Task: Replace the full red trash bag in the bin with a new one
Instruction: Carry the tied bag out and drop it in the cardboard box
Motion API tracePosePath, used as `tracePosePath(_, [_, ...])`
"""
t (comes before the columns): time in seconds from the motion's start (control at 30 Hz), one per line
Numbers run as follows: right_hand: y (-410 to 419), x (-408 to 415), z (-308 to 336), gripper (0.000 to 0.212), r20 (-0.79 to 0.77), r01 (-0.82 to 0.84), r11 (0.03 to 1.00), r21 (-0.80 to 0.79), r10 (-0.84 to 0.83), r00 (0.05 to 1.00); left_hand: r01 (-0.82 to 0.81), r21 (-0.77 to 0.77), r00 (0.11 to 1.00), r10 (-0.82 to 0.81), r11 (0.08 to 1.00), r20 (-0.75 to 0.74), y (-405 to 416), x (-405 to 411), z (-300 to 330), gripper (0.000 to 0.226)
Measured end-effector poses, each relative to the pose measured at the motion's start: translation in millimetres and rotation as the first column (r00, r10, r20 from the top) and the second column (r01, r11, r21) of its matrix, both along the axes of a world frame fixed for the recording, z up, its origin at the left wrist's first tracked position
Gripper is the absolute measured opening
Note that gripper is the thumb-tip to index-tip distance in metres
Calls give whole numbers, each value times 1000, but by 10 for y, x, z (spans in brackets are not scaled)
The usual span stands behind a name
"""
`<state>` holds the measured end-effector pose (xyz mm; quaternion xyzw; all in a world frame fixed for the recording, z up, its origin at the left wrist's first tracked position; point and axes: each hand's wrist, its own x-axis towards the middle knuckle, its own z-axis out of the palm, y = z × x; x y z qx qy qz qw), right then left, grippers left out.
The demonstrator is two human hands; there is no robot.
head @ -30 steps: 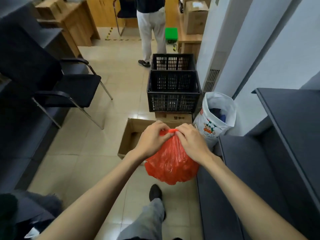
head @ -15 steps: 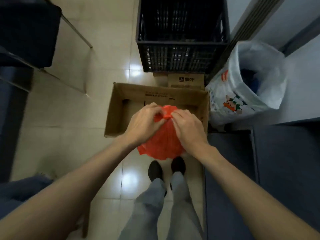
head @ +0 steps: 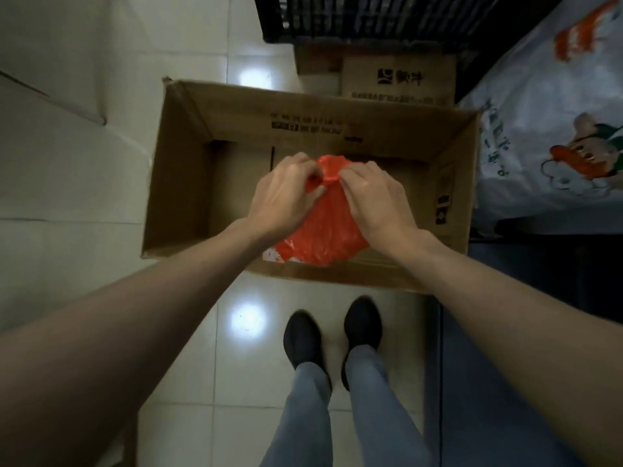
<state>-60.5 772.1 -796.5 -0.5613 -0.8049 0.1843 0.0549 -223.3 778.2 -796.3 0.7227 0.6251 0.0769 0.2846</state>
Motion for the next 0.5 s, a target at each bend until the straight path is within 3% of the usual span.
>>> tracePosePath(0.23, [-131, 76, -176, 28, 63, 19, 999, -36, -17, 998, -2, -53, 999, -1, 999, -51, -261, 89, -227, 25])
tracePosePath(0.37, [-81, 113, 272, 28, 51, 22, 1000, 2, -22, 998, 11, -22, 999, -11, 1000, -30, -207, 113, 195, 24])
tracePosePath(0.5, [189, 64, 1026, 26, 34, 11, 996, 87, -14, 999, -1, 78, 999, 3, 997, -32, 133, 164, 1037, 24])
